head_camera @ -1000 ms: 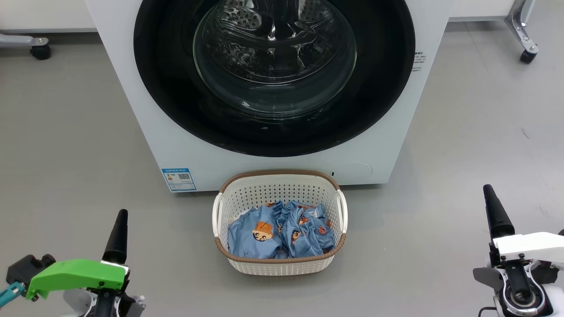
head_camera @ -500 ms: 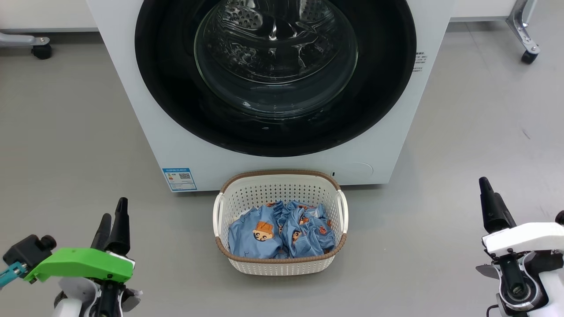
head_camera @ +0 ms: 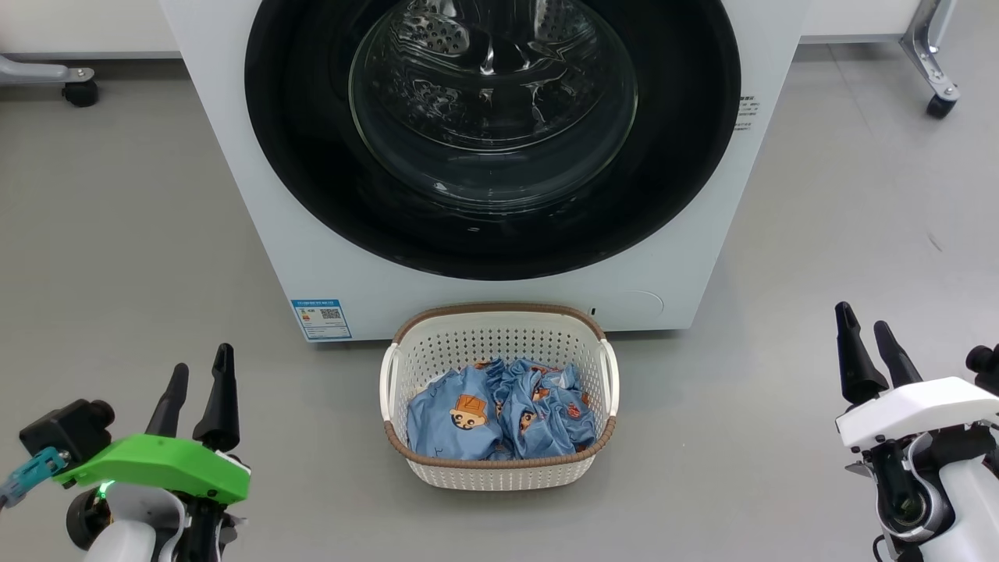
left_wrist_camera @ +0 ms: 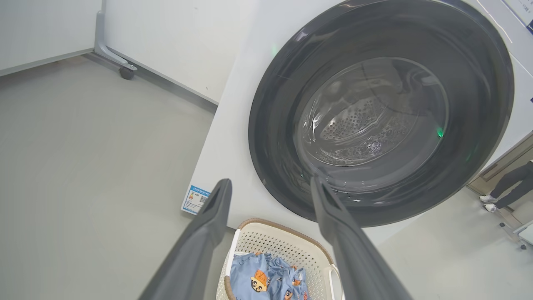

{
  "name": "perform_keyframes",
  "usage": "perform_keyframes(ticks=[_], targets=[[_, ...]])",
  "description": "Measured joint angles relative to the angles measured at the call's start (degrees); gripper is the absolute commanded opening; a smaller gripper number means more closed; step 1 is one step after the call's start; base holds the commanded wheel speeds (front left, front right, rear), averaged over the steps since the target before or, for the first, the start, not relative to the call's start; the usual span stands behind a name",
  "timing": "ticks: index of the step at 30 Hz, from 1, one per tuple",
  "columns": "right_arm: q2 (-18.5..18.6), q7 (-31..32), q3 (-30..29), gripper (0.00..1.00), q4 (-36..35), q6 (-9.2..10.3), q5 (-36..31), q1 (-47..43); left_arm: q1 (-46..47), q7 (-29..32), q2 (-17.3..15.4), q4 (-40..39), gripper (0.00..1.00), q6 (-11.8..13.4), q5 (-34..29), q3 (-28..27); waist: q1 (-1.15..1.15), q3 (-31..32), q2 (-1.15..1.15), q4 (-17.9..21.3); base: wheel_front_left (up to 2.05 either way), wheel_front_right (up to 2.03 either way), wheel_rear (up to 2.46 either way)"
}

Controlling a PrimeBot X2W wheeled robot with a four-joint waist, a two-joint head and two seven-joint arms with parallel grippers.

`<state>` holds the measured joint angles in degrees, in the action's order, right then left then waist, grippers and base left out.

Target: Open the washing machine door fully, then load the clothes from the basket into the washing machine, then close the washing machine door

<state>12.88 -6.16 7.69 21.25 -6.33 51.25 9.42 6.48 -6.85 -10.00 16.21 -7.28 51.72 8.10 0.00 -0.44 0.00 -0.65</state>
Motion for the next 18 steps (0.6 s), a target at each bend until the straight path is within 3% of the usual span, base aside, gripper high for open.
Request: perform_keyframes(ticks=[8, 18], targets=[[1.37, -1.81, 1.87, 1.00, 0.74, 1.45, -7.08, 1.16, 0.43, -1.62, -0.40, 0.01, 1.00, 0.57, -7.88, 0.60, 0.00, 0.18, 0.00, -0.03, 0.00, 0.00, 0.00], [2.44, -3.89, 3.83, 1.00, 1.20, 1.92, -14.66, 2.01, 0.61, -3.43, -1.77, 0.05, 1.00, 0.83, -17.46, 1.42, 0.00, 0.38, 0.00, 0.24, 0.00, 0.00, 0.00]])
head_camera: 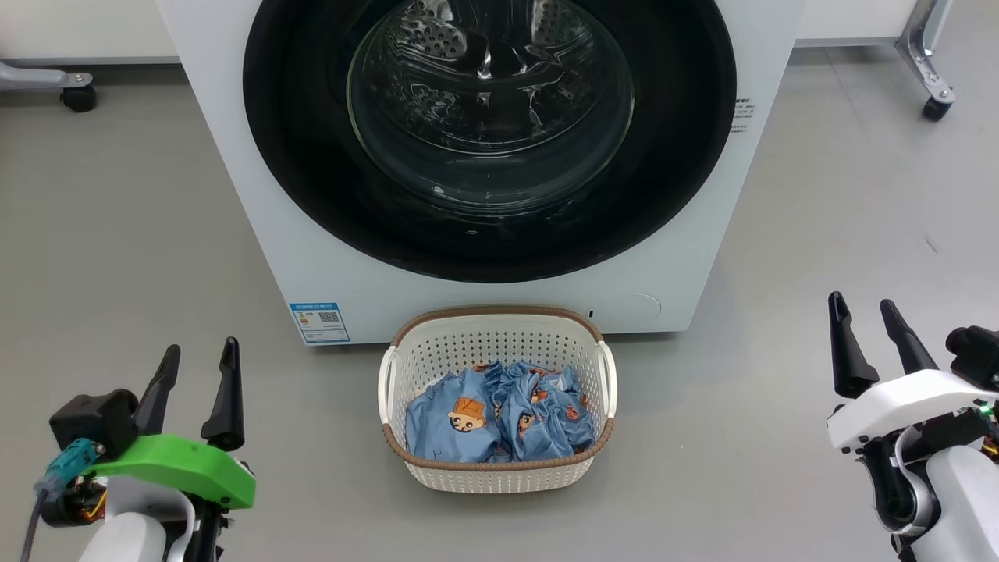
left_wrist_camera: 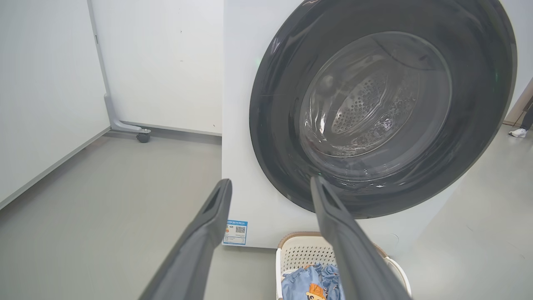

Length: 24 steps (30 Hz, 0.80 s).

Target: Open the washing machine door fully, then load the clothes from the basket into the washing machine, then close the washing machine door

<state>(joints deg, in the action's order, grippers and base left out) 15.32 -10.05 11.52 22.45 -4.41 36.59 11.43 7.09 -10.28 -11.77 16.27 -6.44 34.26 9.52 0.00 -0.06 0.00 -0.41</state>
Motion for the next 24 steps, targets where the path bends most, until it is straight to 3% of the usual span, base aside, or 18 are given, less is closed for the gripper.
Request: perform_keyframes(ticks=[24], targets=[[2.77, -4.26, 3.23, 1.00, 0.79, 0.03, -14.56, 2.52, 0.11, -4.15, -0.60, 0.29, 1.00, 0.19, -16.79, 0.07, 0.00, -0.14, 0.00, 0.03, 0.00, 0.00, 0.00]])
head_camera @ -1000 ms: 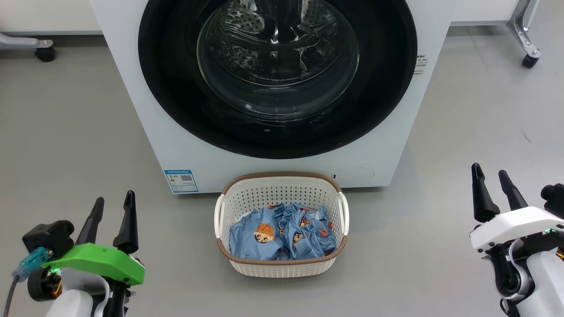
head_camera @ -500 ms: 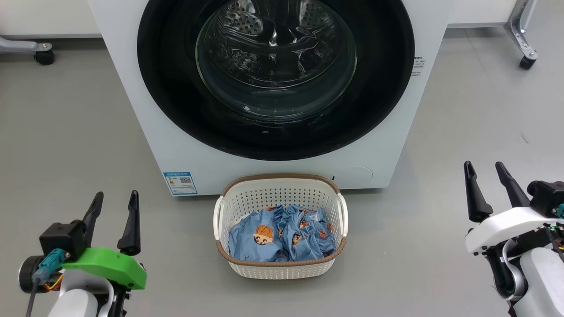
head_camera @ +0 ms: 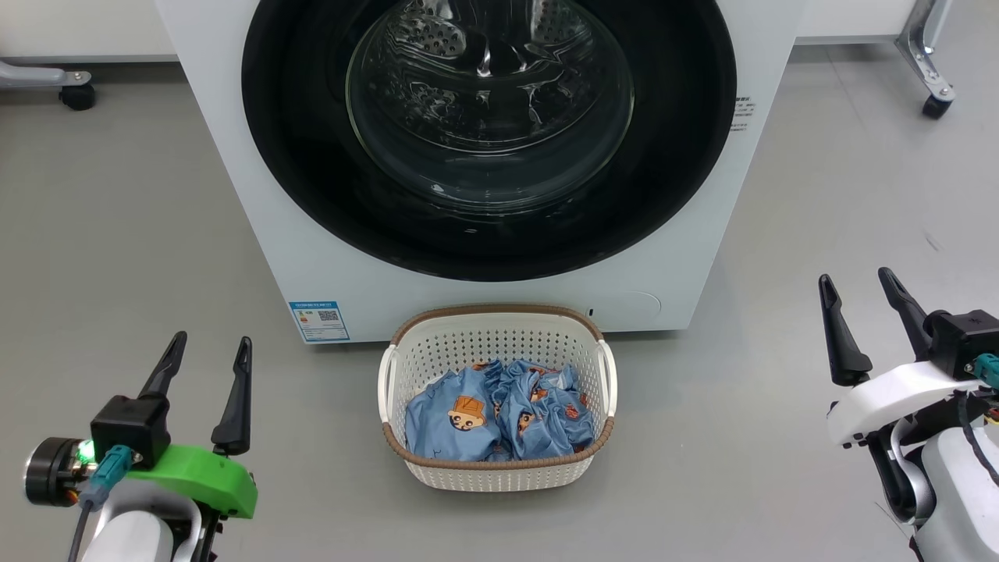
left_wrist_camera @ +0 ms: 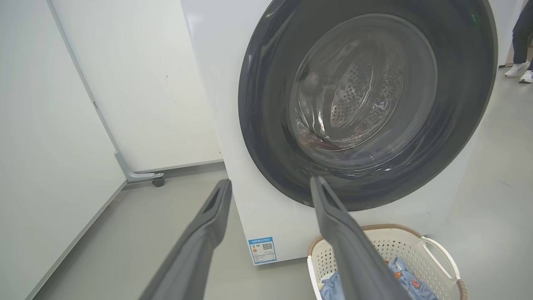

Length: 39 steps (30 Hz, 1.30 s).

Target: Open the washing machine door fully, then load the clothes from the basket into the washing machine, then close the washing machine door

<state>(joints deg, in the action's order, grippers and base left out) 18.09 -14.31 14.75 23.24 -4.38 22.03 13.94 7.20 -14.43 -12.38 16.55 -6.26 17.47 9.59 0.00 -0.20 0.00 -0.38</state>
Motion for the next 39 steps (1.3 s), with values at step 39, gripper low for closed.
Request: perform_keyframes(ticks=[39], targets=[[-1.87, 0.00, -3.55, 1.00, -0.02, -0.27, -0.63, 0.01, 1.63, 0.00, 0.77, 0.46, 1.00, -0.29, -2.34, -2.42, 0.00, -1.82, 0.00, -0.31, 0.03, 0.03, -0.05]])
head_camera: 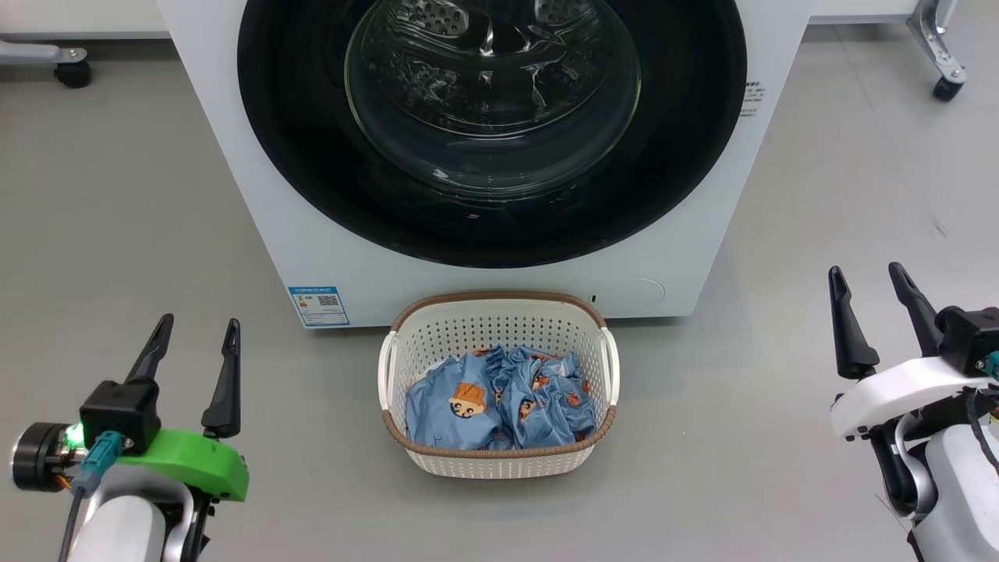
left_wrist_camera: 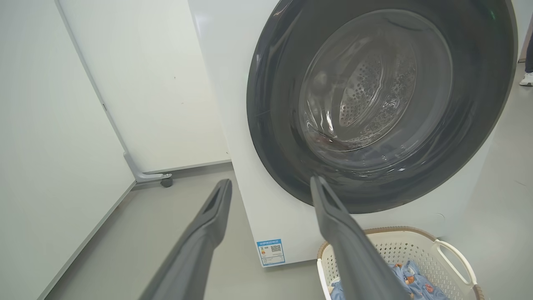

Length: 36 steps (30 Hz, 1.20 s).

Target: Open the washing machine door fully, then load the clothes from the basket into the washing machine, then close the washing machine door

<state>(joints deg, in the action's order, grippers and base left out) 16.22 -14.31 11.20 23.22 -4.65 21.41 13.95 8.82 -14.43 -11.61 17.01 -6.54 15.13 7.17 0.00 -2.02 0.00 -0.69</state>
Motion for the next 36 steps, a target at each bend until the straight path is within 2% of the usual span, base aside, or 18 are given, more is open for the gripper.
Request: perform_keyframes(ticks=[16, 36], targets=[[-0.03, 0.00, -1.33, 1.00, 0.02, -0.36, -0.82, -0.08, 0.57, 0.00, 0.29, 0.19, 1.00, -0.08, -0.58, -1.26, 0.00, -0.09, 0.00, -0.41, 0.42, 0.42, -0.84], [-0.11, 0.00, -3.31, 1.00, 0.14, -0.78, -1.22, -0.38, 0.62, -0.01, 1.74, -0.52, 1.00, -0.32, -1.04, -2.94, 0.00, -0.75, 0.00, -0.70, 0.82, 0.82, -1.65]])
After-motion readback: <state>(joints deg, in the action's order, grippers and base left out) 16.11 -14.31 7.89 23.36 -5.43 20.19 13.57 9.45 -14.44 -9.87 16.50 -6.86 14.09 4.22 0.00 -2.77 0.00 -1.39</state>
